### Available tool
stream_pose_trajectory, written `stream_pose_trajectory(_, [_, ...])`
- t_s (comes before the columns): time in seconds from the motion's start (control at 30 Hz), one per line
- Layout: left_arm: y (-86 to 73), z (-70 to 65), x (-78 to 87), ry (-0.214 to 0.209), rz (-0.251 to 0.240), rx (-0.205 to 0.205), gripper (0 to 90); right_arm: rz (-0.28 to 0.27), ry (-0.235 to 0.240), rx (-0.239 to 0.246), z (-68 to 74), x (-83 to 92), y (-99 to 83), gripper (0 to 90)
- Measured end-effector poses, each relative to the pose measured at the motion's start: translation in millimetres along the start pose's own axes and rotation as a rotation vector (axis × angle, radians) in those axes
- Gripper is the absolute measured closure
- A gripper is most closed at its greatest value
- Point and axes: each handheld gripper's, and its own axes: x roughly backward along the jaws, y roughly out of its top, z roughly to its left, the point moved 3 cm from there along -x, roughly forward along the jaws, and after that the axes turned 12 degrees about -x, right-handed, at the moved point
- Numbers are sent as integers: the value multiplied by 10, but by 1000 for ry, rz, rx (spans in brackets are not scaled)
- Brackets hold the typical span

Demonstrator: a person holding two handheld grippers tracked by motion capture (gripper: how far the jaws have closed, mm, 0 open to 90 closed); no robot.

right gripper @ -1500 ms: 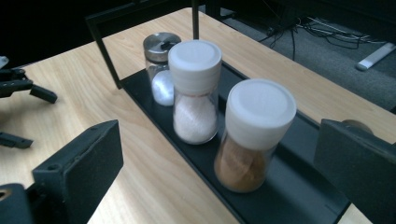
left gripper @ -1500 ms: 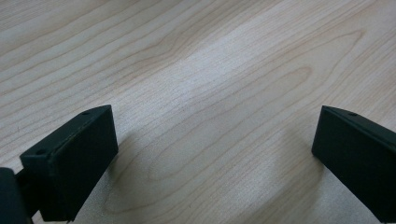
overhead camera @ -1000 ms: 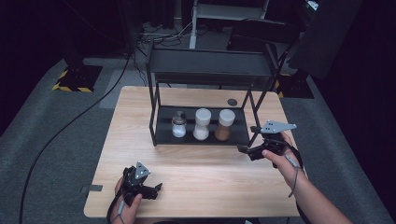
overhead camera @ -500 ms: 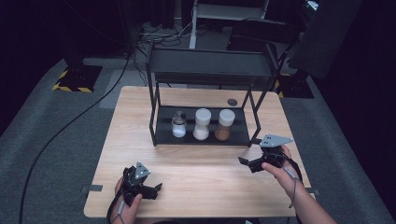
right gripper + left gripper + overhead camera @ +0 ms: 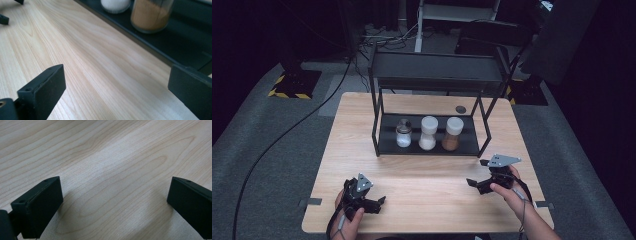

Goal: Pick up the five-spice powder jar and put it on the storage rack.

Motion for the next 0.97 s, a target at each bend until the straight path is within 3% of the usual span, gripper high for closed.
stream_pose_trajectory(0.57, [0,0,0,0,0,0,0,104,-11,-38,-42,-175,-230,19])
stream_pose_trajectory(0.83, [3,-3,-2,1,0,2,0,128,-66,28,42,-221,-277,7])
stream_pose_trajectory(0.97, [8,-7,-5,2,1,6,0,124,-59,19,30,-210,-282,22])
